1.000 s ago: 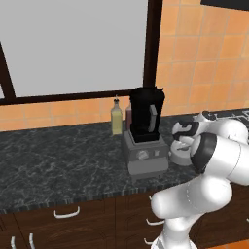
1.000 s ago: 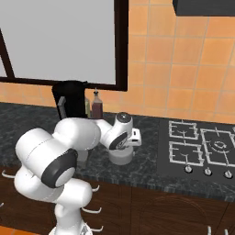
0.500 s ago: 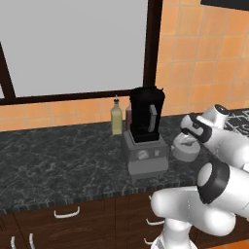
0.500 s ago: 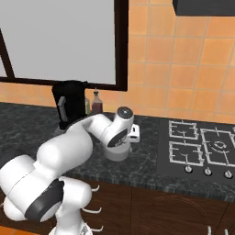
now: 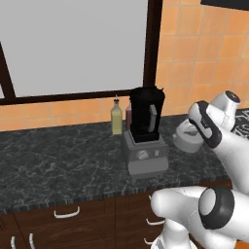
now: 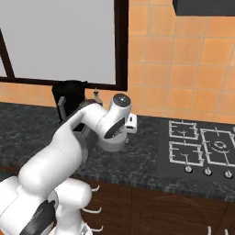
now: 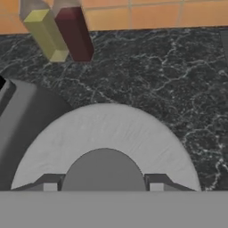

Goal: Close the lid blender by securely placing the lid on top.

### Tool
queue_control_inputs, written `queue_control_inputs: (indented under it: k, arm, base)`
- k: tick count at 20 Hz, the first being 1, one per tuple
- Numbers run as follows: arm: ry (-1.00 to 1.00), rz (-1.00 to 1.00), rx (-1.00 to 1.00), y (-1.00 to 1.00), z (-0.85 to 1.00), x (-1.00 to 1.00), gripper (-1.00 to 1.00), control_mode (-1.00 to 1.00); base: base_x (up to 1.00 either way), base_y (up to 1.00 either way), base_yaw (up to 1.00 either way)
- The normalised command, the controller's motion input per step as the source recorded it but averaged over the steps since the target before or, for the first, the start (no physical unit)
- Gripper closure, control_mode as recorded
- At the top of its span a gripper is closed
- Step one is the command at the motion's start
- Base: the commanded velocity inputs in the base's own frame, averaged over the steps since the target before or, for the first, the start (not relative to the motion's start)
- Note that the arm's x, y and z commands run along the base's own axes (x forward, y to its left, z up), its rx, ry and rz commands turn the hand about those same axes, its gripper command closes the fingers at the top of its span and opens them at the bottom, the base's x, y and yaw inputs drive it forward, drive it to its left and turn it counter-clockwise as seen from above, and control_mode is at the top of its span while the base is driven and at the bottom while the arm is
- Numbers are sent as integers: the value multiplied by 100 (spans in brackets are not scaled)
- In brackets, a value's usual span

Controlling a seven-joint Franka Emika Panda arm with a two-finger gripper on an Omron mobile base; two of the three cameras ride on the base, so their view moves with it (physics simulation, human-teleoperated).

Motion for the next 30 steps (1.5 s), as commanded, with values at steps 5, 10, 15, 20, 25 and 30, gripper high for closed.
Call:
queue_control_inputs:
  k: [5,10,15,20,25,30]
  arm:
    - [-6,-3,5,0,100,-18,100,-100]
    - [-5,-3,0,0,99,-25,100,-100]
    - [-10,0,0,13,96,-21,100,-100]
    - [-22,0,2,21,93,-24,100,-100]
    - [-22,0,3,29,81,-23,100,-100]
    - [-12,0,0,42,68,-16,100,-100]
  base:
    - [0,0,0]
    - [0,0,0]
    - [0,0,0]
    - [0,0,0]
    - [0,0,0]
    - [0,0,0]
